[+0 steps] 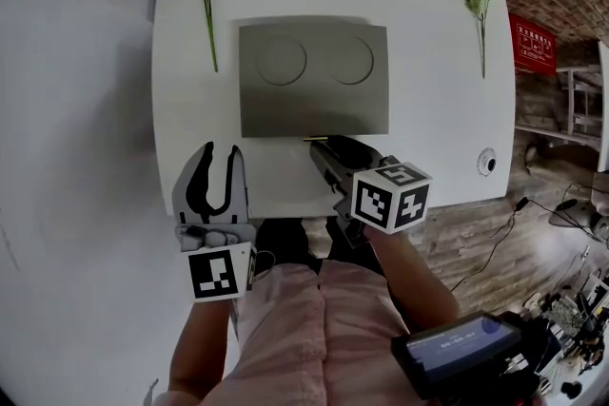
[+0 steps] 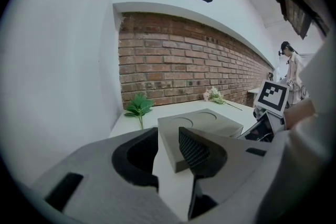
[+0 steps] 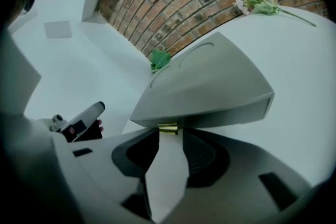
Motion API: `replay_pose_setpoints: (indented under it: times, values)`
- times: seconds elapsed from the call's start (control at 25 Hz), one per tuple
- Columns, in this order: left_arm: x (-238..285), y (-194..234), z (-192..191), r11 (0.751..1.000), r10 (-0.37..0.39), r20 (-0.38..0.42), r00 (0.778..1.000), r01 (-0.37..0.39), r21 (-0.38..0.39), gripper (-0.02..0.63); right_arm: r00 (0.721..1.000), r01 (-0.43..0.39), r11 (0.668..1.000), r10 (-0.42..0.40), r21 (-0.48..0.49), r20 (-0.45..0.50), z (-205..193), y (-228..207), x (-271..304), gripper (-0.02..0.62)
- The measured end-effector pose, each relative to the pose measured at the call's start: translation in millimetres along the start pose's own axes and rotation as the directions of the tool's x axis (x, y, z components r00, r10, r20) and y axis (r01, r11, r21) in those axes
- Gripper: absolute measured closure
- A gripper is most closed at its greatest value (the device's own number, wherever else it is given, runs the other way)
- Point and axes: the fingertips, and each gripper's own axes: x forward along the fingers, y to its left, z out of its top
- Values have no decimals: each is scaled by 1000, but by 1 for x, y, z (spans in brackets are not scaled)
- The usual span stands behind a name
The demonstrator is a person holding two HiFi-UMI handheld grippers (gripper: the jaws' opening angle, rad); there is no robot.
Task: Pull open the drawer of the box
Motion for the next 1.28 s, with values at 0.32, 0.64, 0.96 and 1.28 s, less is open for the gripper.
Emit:
replay_pose_setpoints:
  times: [0.32, 0.64, 0.96, 1.28]
  values:
    - [-7, 6, 3, 1000, 16, 15, 1000, -16, -3, 477, 998, -59, 993, 61, 101, -23, 0, 5, 10, 446]
    - [-18, 1, 2, 1000, 20, 11, 1000, -19, -24, 477, 994, -99, 981, 105, 169, -26, -1, 2, 10, 499]
    - [-25, -2, 8, 1000, 29, 24, 999, -29, -6, 477, 994, -103, 978, 109, 179, -26, -8, 4, 6, 505]
    - [-28, -4, 13, 999, 37, 40, 999, -37, 8, 477, 992, -108, 978, 117, 179, -38, -14, 4, 5, 506]
